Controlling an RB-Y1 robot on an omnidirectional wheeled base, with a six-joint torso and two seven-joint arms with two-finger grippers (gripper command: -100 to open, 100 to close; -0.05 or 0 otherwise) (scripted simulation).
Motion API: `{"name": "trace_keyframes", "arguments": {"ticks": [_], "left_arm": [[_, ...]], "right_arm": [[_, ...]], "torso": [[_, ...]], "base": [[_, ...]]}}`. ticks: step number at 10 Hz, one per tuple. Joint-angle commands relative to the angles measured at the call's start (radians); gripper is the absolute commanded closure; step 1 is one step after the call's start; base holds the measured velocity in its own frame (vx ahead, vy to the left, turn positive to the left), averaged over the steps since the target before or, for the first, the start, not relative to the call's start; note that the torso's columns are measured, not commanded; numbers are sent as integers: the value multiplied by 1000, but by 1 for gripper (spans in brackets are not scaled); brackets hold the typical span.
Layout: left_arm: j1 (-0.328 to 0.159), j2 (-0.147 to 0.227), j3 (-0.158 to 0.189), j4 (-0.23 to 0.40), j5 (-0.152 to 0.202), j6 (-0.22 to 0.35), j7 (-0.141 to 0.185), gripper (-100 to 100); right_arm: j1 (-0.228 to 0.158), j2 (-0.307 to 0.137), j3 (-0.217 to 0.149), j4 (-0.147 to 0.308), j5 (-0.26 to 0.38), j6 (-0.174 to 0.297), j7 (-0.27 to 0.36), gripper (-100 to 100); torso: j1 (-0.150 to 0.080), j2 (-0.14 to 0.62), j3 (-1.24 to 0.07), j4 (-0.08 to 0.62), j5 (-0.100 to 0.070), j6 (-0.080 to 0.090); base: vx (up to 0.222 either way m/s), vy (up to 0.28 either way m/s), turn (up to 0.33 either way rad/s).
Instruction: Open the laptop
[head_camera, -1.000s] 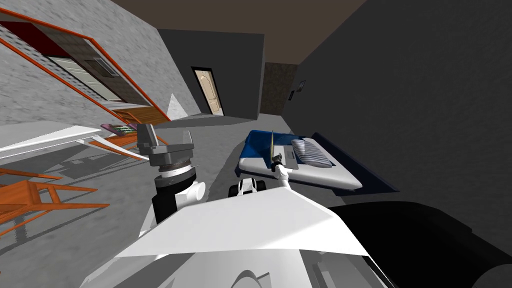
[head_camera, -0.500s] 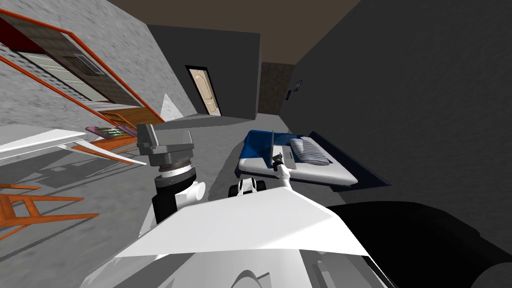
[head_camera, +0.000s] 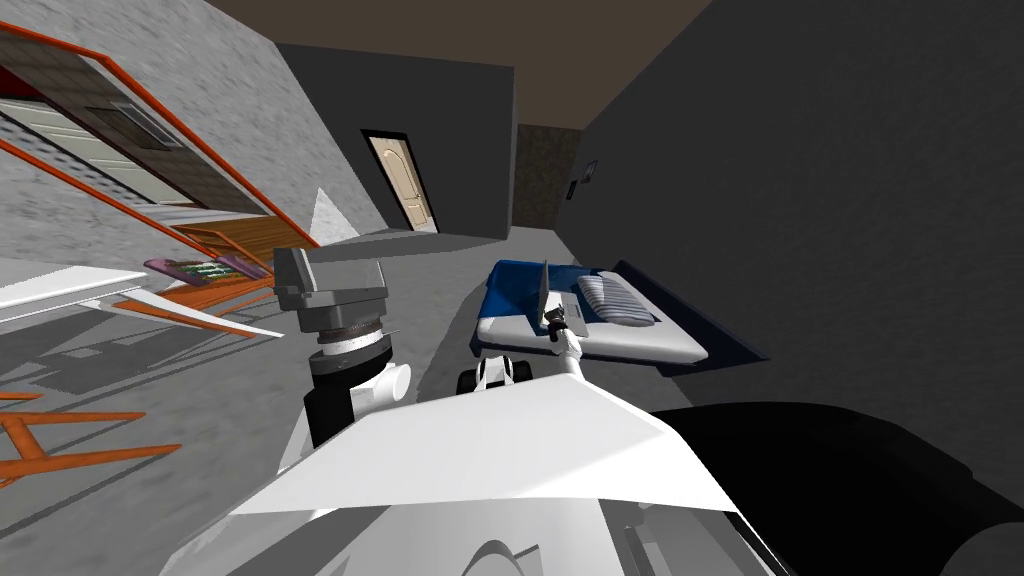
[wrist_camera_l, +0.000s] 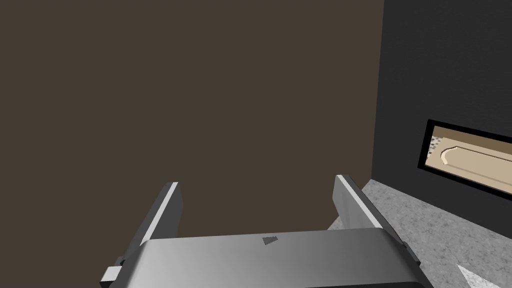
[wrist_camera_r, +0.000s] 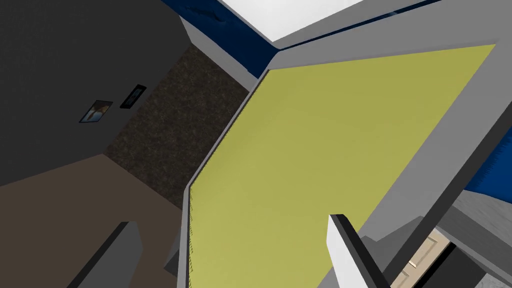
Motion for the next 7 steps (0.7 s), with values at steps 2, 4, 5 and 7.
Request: {"name": "trace_keyframes", "arguments": {"ticks": [2,4,5,7], "left_arm": [[0,0,0,0,0,0,0,0],[0,0,0,0,0,0,0,0],[0,0,0,0,0,0,0,0],[0,0,0,0,0,0,0,0]], "right_arm": [[-26,19,-61,20,-60,-99,93,-100],[-26,19,-115,20,-101,-159,149,-100],[-26,19,-115,20,-101,-182,172,-100],[-26,19,-115,20,-101,-212,185,-100]], "torso": [[-3,2,1,1,-1,0],[3,1,0,0,1,1],[0,1,1,0,0,1],[-4,3,1,1,-1,2]], "base": [[12,28,-110],[28,78,-69],[7,18,31],[-3,-7,-5]]}}
